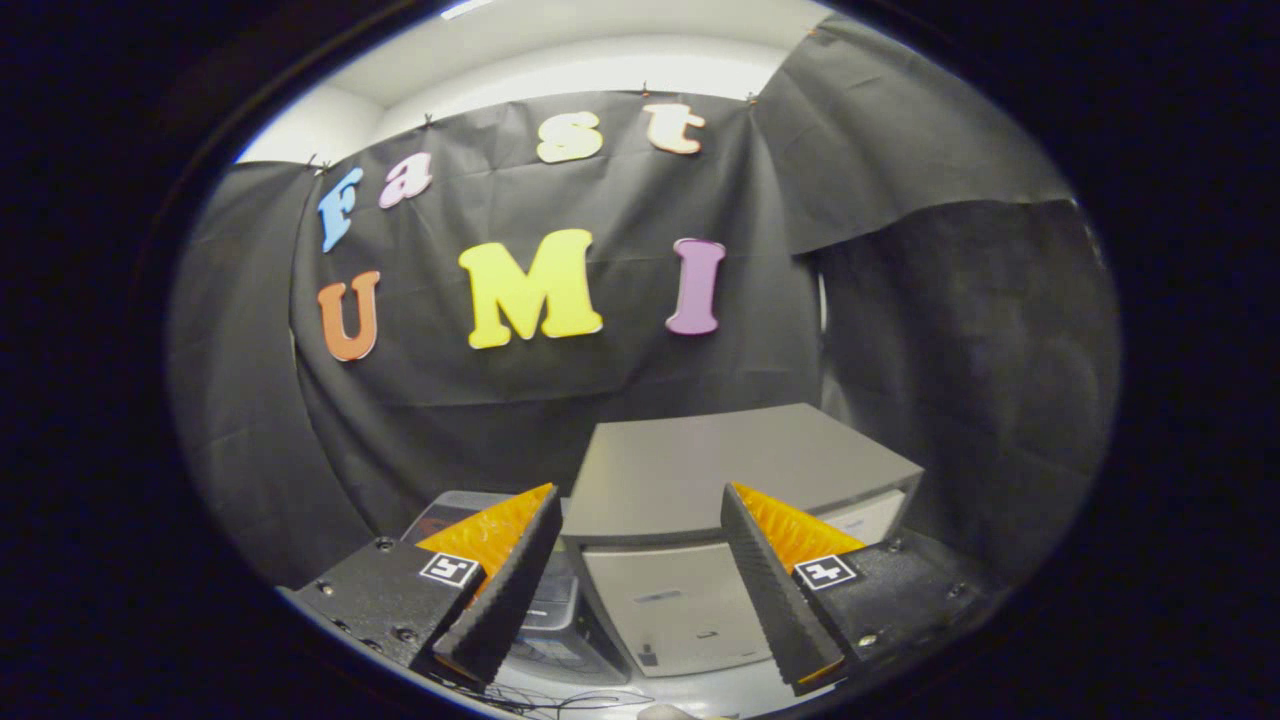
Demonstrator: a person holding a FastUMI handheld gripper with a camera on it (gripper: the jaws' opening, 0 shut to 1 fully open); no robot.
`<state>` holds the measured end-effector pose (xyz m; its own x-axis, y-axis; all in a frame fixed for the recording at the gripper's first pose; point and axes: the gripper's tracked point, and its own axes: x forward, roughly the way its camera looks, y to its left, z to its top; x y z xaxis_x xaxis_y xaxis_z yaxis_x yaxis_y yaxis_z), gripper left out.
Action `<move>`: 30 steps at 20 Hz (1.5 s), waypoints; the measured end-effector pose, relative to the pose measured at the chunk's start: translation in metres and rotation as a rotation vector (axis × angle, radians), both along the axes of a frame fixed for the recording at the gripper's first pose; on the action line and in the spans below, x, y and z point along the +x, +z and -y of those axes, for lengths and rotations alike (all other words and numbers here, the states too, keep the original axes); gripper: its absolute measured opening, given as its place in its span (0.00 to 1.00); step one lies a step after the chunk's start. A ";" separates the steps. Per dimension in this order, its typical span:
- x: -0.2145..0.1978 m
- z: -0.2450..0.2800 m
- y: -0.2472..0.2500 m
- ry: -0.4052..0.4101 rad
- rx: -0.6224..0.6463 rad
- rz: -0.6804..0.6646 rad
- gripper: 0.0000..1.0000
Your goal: Put the clothes into the washing machine and then close the washing machine lid.
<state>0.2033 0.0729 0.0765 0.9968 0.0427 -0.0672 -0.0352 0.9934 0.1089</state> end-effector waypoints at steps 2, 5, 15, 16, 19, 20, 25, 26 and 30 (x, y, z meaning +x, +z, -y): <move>-0.020 0.037 -0.015 -0.029 0.015 0.000 1.00; -0.052 0.080 -0.043 -0.052 0.019 -0.013 0.98; -0.123 0.149 -0.100 -0.051 -0.012 -0.037 0.98; -0.128 0.152 -0.103 -0.047 -0.019 -0.036 0.98; -0.145 0.158 -0.103 -0.036 -0.046 -0.024 0.98; -0.151 0.159 -0.102 -0.029 -0.055 -0.021 0.98; -0.178 0.146 -0.106 0.011 -0.123 -0.011 0.98; -0.182 0.144 -0.105 0.017 -0.131 -0.009 0.98; -0.190 0.137 -0.106 0.022 -0.116 -0.015 0.98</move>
